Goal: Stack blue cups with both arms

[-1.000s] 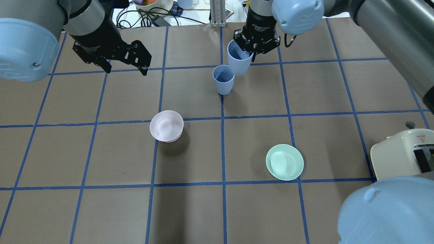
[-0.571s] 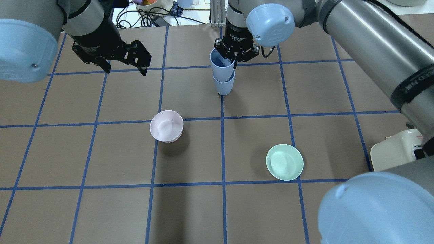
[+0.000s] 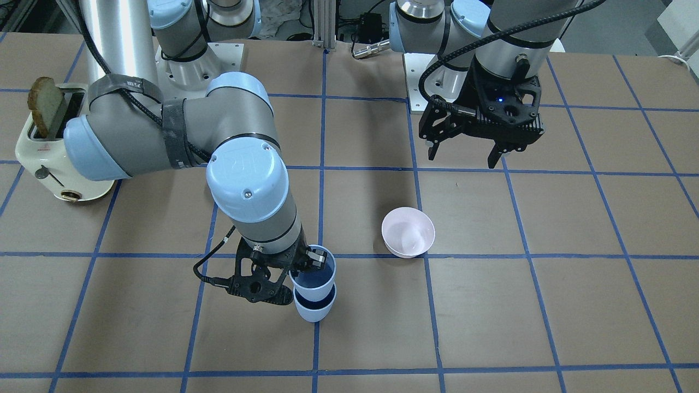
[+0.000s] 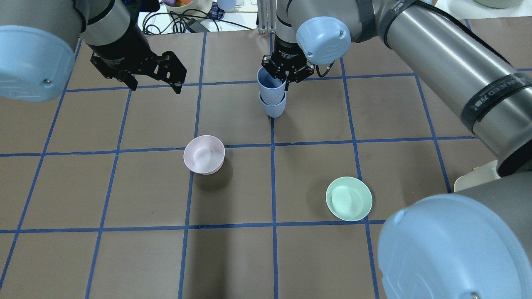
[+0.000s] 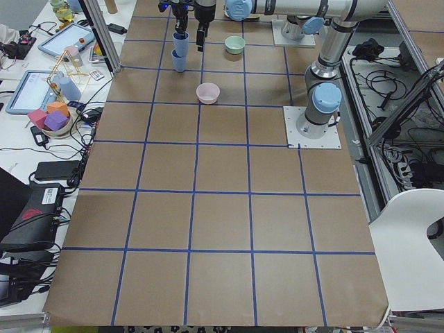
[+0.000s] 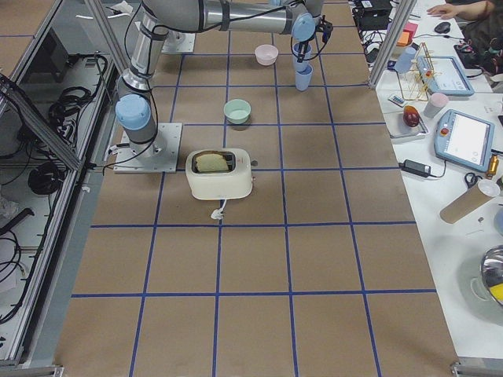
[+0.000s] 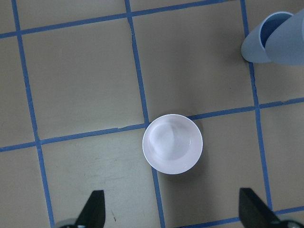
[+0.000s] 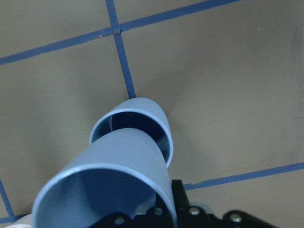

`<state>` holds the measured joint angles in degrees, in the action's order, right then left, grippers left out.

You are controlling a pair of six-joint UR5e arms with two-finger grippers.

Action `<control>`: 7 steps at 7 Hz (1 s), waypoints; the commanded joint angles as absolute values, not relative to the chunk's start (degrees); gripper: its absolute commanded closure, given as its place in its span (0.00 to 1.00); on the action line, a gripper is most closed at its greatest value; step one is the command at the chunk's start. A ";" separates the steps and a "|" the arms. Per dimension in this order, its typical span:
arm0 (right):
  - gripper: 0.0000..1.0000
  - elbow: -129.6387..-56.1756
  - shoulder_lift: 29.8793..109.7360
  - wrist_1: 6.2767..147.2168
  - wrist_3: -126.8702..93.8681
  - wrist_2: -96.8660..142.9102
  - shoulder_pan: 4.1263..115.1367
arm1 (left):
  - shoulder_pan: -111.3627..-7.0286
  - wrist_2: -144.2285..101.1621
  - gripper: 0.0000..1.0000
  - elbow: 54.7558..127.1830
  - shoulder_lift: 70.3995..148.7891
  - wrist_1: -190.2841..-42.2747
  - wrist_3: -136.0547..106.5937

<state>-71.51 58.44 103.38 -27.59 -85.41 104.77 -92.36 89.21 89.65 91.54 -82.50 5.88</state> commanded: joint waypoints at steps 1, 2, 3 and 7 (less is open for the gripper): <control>1.00 -71.37 58.27 103.54 -27.60 -85.61 104.77 | -92.29 89.21 0.00 89.82 91.49 -82.44 5.89; 1.00 -71.02 58.18 103.54 -27.42 -85.61 104.77 | -92.37 89.21 0.00 89.82 91.32 -82.44 5.89; 0.88 -71.10 58.10 105.62 -26.90 -85.61 104.77 | -92.37 89.21 0.00 89.91 91.32 -82.44 5.89; 0.00 -71.10 58.18 108.37 -26.63 -86.66 104.68 | -92.37 89.38 0.00 90.00 91.23 -82.44 5.89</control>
<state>-71.15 58.11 108.31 -26.57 -86.55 104.69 -92.36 89.37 89.94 91.24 -82.44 5.89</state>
